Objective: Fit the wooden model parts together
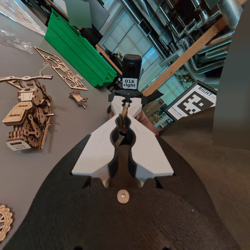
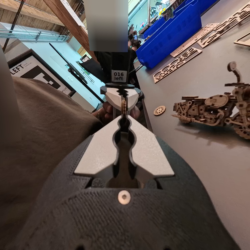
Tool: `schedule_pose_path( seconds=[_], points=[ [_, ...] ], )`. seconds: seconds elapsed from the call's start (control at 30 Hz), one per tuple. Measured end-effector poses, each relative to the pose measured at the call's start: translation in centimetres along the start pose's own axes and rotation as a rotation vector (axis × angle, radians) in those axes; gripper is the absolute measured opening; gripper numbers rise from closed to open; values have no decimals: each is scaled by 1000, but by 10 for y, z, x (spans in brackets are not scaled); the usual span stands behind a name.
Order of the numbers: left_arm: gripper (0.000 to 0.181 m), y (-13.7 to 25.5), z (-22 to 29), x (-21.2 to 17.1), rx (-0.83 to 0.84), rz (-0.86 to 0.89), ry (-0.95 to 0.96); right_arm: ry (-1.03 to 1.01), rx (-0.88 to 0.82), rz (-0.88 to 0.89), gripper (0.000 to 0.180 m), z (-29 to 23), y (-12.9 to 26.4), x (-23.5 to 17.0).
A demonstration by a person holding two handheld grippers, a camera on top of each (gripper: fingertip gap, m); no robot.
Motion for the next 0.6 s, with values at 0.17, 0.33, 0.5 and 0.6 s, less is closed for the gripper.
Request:
schedule_pose_path(
  seconds=[0.17,0.33,0.5,0.6],
  points=[
    [3,1,2,0,-13,-5,-1,-11,15,1,2,-1,0,0],
    [4,3,0,2,-5,0,-7,-9,16,0,2,-2,2,1],
    [3,2,1,1,-1,-3,-14,-9,14,-2,2,-2,2,0],
    [2,2,1,1,4,-5,-17,-13,13,-7,2,-1,2,0]
  ],
)
Point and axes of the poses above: each gripper's, where its closed fingertips meet, y back along the fingers, x out of its top, z = x × y across the jaws, the point moved 4 cm from there along y, back along the fingers, and after that the axes turned 6 degrees about x, right-handed, at the moved point
